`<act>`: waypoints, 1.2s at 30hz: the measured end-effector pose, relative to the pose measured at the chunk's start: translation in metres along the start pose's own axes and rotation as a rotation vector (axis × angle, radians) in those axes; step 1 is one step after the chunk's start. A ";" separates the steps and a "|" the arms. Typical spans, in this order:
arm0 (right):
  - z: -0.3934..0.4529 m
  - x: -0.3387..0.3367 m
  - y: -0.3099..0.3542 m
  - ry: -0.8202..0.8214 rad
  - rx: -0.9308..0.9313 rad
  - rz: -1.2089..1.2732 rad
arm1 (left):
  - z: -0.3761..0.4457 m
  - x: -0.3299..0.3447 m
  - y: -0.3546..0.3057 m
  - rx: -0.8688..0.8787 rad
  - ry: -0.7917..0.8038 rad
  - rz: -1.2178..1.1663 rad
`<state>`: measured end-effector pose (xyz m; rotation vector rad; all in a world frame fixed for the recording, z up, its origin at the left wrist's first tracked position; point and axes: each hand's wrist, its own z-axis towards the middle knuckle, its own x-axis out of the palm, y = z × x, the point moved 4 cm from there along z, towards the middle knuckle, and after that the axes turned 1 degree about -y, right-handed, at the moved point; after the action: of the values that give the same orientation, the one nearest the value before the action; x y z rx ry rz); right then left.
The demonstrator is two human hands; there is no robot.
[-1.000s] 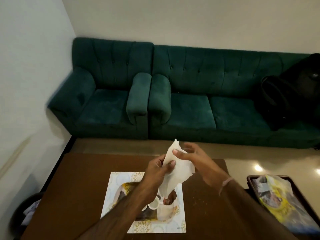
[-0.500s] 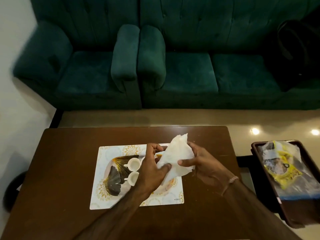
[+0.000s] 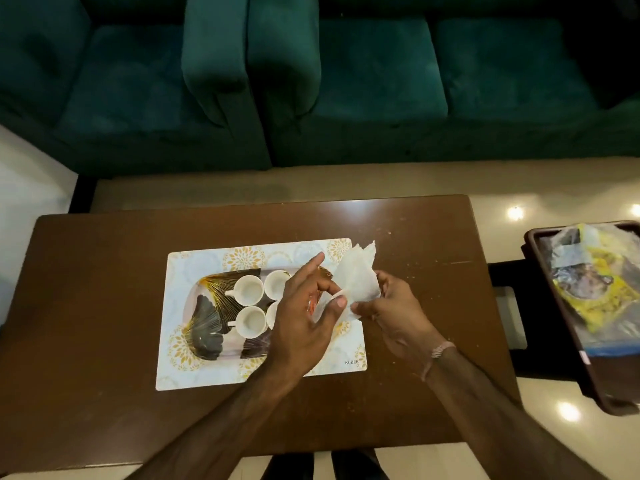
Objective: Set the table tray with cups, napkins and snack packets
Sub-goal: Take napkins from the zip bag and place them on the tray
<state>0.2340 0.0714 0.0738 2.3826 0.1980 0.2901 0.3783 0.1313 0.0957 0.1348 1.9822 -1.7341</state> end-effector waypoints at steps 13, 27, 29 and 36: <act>0.013 -0.007 -0.048 0.200 0.121 0.227 | -0.022 0.030 0.052 -0.005 0.280 0.038; 0.023 -0.016 -0.094 0.005 0.195 0.259 | -0.058 0.053 0.101 -0.578 0.059 -0.426; 0.034 -0.017 -0.094 0.043 0.181 0.221 | -0.064 0.059 0.112 -0.648 0.060 -0.454; 0.090 -0.003 -0.108 -0.123 -0.062 -0.430 | -0.073 0.062 0.168 -0.978 -0.226 -0.484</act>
<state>0.2481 0.0913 -0.0644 2.2188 0.6218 -0.0524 0.3683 0.2167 -0.0776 -0.8804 2.5564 -0.7546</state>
